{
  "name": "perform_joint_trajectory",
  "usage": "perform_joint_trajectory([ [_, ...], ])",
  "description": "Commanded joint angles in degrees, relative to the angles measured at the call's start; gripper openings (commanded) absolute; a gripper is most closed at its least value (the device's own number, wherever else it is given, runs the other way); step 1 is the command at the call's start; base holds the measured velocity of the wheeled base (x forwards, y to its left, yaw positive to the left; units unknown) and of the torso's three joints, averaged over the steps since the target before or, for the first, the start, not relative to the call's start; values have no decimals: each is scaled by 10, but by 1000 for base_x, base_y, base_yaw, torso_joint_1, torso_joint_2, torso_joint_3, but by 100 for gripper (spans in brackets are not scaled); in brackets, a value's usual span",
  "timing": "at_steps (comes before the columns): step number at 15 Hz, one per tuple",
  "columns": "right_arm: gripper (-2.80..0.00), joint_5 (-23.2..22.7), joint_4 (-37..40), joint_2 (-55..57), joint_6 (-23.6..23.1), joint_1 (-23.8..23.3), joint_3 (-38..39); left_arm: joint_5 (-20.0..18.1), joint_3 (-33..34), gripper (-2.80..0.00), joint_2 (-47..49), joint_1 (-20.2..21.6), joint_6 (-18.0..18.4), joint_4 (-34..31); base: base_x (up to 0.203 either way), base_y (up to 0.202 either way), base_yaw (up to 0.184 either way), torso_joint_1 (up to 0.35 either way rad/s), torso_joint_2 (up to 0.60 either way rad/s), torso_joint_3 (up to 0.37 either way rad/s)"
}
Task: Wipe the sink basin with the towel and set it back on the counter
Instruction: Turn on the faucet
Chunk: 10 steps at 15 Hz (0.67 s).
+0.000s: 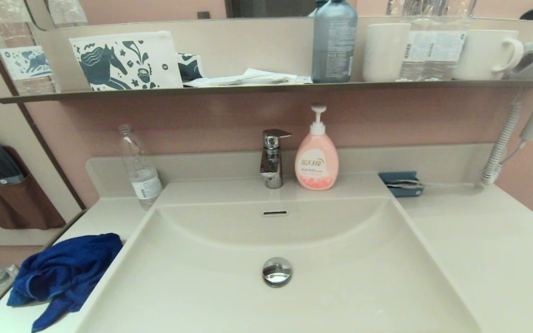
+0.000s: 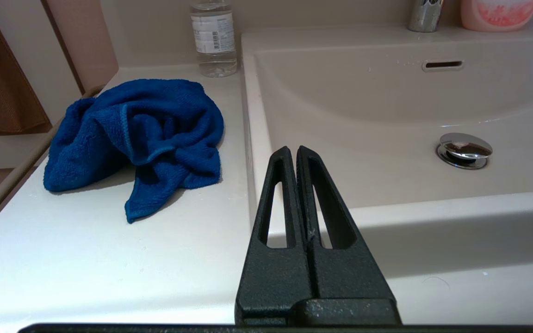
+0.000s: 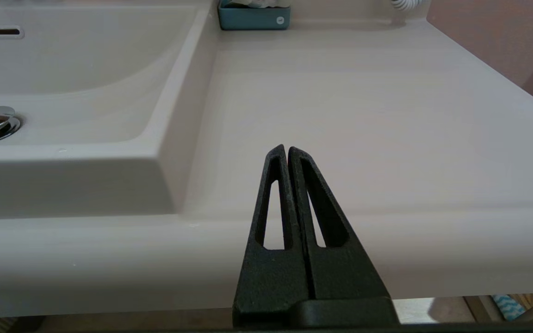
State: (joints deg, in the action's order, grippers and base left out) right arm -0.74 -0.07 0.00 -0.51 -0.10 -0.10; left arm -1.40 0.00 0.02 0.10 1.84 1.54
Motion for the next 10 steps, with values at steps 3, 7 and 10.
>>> perform_joint_trajectory([
  [3, -280, -1, 0, 0, 0, 0, 0, 0, 0, -280, 1, 0, 0, 0, 0, 0, 0, 0, 0, 0],
  [7, -280, 0, 0, 0, 0, 0, 0, 0, 0, -280, 1, 0, 0, 0, 0, 0, 0, 0, 0, 0],
  [10, -280, 5, 4, 0, -2, 0, -2, 0, 0, -280, 1, 0, 0, 0, 0, 0, 0, 0, 0, 0],
])
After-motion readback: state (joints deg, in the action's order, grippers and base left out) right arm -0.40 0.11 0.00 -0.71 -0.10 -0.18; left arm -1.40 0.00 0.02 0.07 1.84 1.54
